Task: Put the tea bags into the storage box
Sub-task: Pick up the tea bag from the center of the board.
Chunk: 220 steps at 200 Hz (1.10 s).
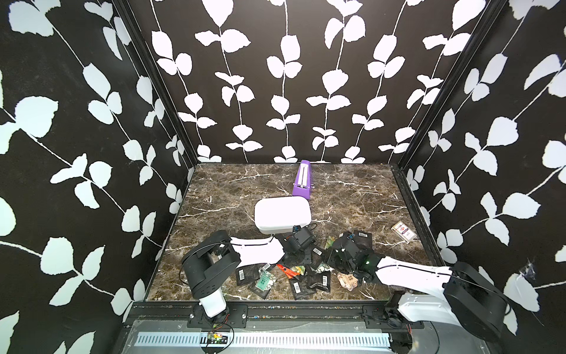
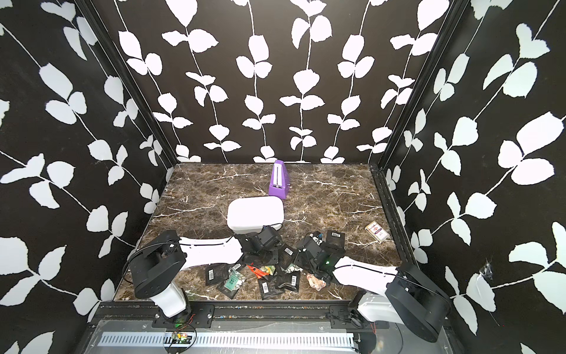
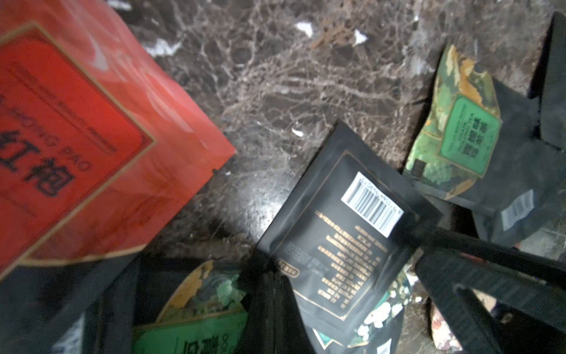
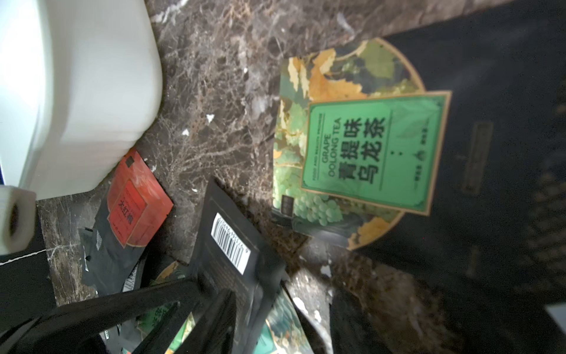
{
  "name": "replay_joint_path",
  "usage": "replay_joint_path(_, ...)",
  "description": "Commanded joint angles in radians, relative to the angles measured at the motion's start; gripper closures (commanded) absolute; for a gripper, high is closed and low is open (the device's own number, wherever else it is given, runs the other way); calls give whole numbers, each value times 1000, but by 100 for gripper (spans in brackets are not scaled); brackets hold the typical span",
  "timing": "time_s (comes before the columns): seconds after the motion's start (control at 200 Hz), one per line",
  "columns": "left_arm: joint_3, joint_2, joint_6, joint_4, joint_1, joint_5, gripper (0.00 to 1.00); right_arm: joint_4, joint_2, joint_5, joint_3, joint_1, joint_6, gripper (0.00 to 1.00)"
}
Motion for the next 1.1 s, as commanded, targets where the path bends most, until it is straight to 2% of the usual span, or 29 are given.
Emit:
replay_joint_path(0.0, 4, 12, 4, -32, -7, -11, 100, 22, 21, 8, -6, 7, 3, 49)
replay_joint_path(0.285, 8, 14, 11, -43, -10, -13, 100, 78, 72, 14, -3, 8, -9, 54)
replay_joint_path(0.435, 4, 12, 10, -51, -11, -13, 100, 102, 93, 25, -4, 8, -14, 60)
replay_joint_path(0.86, 15, -7, 28, -62, -13, -32, 100, 99, 98, 44, 33, 7, -99, 100)
replay_joint_path(1.095, 111, -73, 103, -138, -13, -84, 100, 58, 27, 55, 54, 9, -145, 100)
